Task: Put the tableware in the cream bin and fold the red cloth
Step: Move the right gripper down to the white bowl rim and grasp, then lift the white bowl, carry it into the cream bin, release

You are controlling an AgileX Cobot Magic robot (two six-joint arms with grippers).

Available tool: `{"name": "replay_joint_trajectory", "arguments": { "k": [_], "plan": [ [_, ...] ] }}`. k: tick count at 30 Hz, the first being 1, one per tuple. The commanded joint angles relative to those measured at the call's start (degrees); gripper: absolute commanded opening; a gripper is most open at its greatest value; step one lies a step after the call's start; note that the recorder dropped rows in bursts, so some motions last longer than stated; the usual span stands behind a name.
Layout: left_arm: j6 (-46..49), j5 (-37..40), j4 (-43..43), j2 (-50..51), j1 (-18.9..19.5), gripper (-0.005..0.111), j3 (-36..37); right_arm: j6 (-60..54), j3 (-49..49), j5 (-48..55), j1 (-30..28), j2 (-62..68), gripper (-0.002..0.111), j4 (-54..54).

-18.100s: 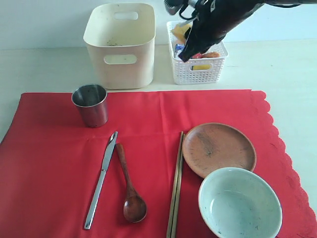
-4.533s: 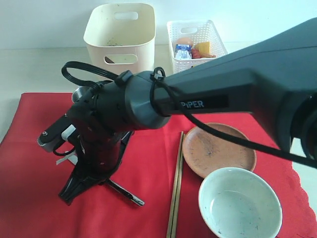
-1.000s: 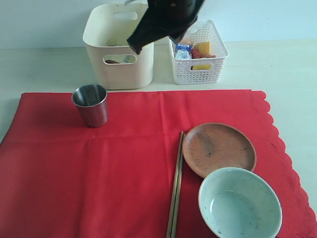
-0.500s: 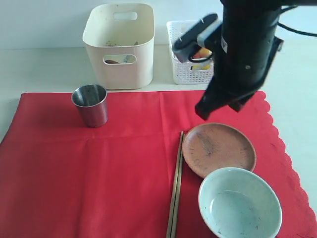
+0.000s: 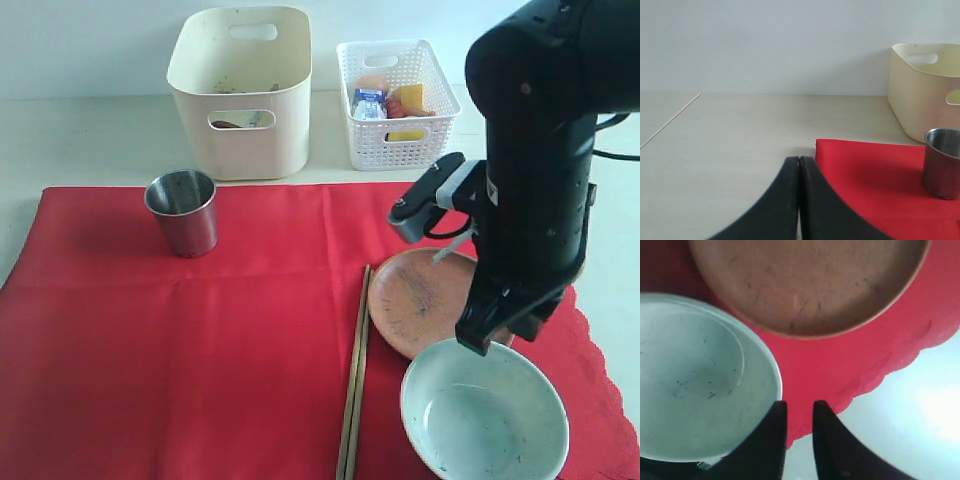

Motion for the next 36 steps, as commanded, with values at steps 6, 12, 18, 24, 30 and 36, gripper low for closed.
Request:
{"name": "replay_joint_trajectory", "arguments": {
  "k": [6, 12, 18, 24, 30, 36],
  "plan": [
    [0.0, -0.2, -0.4, -0.3, 0.1, 0.000, 0.0, -13.8, 2.3, -4.6, -0.2, -0.3, 0.056, 14.1],
    [0.0, -0.2, -0.4, -0.3, 0.1, 0.000, 0.0, -13.1, 2.3, -9.4, -0.2, 2.4, 0.058, 10.1],
    [0.0, -0.2, -0.4, -0.3, 0.1, 0.000, 0.0, -13.1, 2.3, -9.4, -0.2, 6.2, 0.058, 9.7],
    [0.0, -0.2, -0.4, -0.3, 0.1, 0.000, 0.0, -13.2, 2.3, -9.6, -0.2, 8.2, 0.054, 6.1],
    [0.0, -0.2, -0.4, -0.3, 0.1, 0.000, 0.0, -13.1, 2.3, -6.1, -0.2, 8.1, 0.010, 3.7],
    [0.0, -0.2, -0.4, -0.3, 0.1, 0.000, 0.0, -14.2, 2.2, -1.2, -0.2, 5.4, 0.000, 3.6]
  ]
}}
